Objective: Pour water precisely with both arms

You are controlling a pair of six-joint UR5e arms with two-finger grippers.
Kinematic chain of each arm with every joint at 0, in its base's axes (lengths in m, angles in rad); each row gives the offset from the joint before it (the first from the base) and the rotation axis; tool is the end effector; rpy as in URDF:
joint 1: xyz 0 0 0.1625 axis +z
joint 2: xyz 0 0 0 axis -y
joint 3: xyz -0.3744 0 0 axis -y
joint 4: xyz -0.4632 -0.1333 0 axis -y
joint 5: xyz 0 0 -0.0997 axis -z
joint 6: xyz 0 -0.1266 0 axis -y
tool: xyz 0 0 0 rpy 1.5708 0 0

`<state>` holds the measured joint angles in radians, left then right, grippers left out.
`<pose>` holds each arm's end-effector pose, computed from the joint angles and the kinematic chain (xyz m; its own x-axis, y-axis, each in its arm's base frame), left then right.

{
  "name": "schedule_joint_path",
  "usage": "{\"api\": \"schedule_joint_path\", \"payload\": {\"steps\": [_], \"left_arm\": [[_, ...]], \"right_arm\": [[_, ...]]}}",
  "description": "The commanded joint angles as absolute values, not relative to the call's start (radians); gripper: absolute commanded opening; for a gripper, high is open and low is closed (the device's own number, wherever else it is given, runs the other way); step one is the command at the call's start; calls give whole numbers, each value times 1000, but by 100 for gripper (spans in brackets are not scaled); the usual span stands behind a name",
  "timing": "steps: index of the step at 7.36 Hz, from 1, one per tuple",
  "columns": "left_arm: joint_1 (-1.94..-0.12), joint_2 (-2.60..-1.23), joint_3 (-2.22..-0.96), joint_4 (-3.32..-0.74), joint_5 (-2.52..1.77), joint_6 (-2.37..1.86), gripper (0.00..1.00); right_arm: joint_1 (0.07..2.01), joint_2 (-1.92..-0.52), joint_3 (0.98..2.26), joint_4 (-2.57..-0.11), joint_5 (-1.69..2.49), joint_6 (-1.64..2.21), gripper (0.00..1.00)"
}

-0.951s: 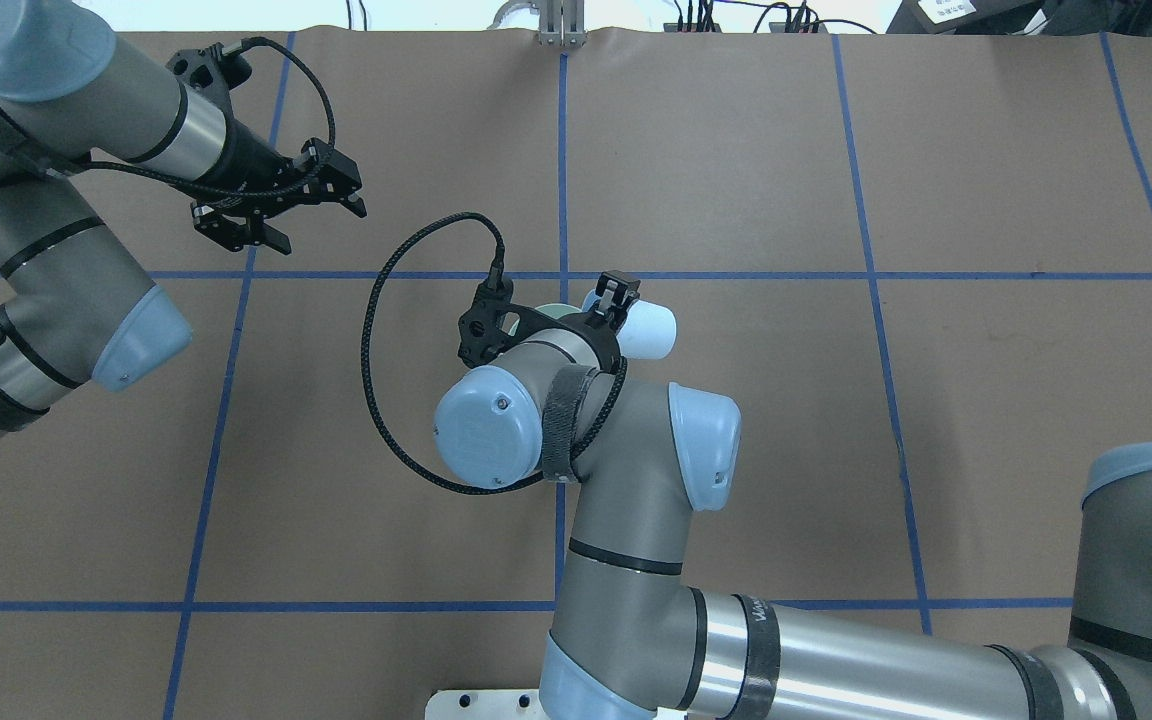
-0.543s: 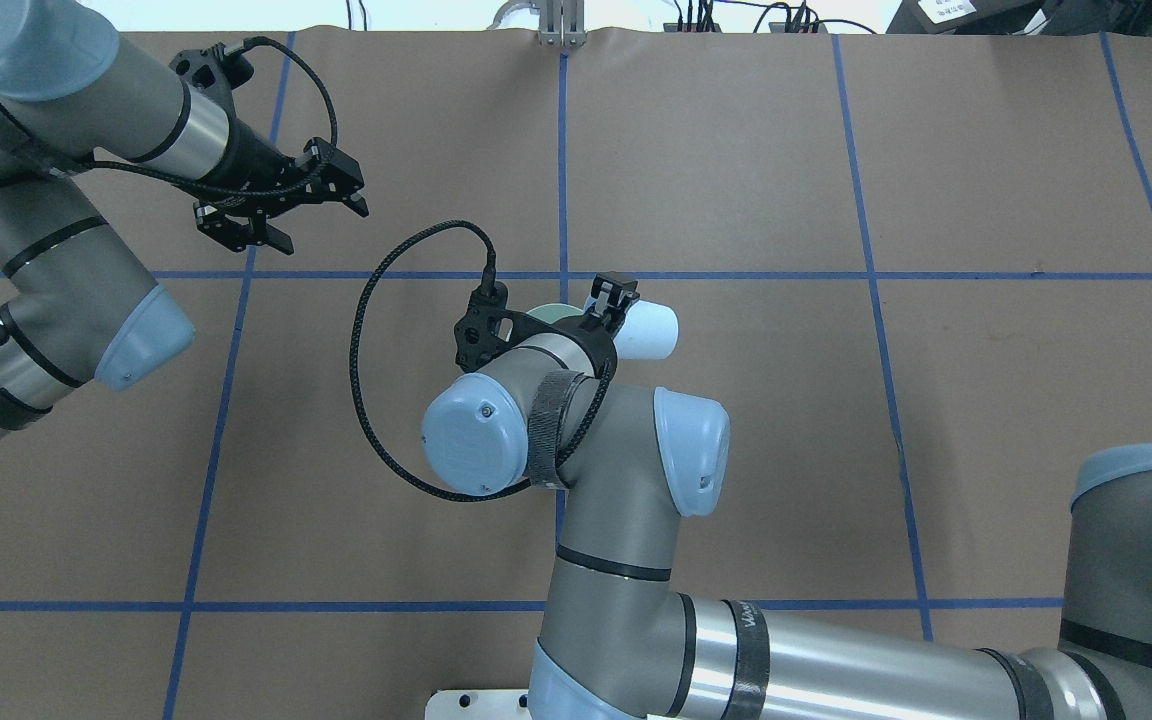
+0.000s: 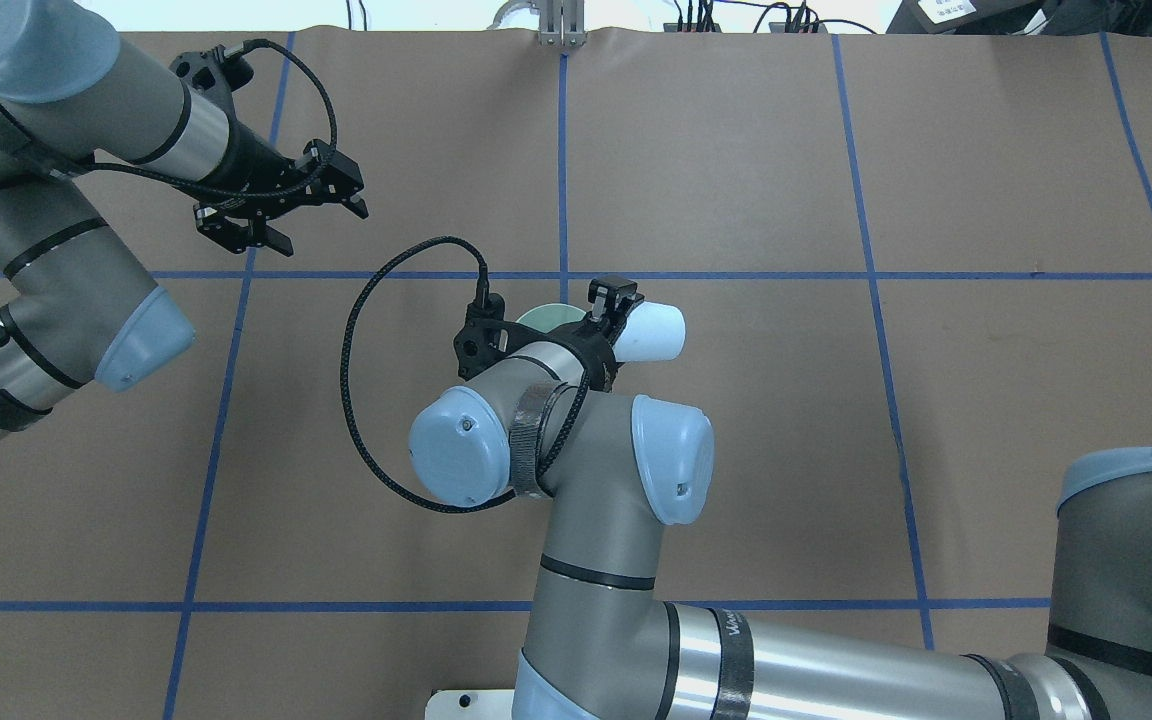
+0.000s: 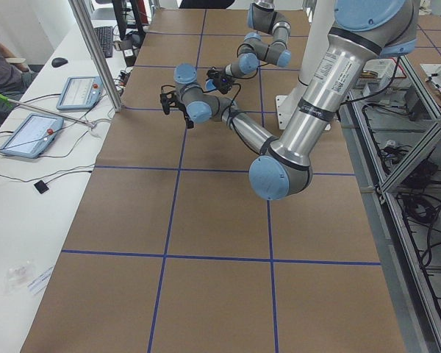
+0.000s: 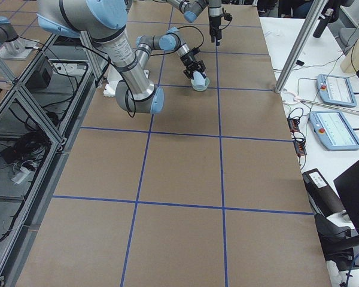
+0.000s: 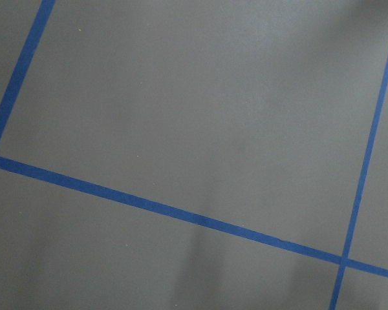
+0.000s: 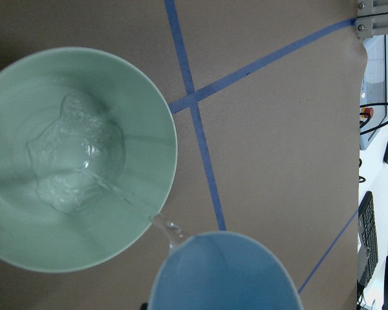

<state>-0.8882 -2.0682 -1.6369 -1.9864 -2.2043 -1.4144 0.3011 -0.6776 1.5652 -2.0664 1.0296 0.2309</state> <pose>0.4029 -0.5881 0.2183 0.3967 -0.2889 -0.8713 0.2568 0.9462 -0.1969 -0.6265 -0.4024 0.1002 0.6324 -0.6773 -0.3760 0.7580 0.4408 0.4809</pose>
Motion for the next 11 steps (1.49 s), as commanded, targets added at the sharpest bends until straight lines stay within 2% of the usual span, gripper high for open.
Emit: {"api": "schedule_joint_path", "payload": {"steps": [1,7,9,11], "left_arm": [[-888,-2065,-1637,-1987,-2204,-1414,100],[-888,-2059,-1637,-1987,-2206,-1414,100],[-888,-2072,-1641,-1987,-2206,-1414,100],[-887,-2077,-1644,-1985,-2206,-1414,100]], "right_arm": [[296,-675,1549,-2078,1002,230,16],[278,-611,1486,-2158,954,232,17],[279,-621,1570,-2138,966,277,18],[281,-682,1656,-2122,1009,509,18]]}}
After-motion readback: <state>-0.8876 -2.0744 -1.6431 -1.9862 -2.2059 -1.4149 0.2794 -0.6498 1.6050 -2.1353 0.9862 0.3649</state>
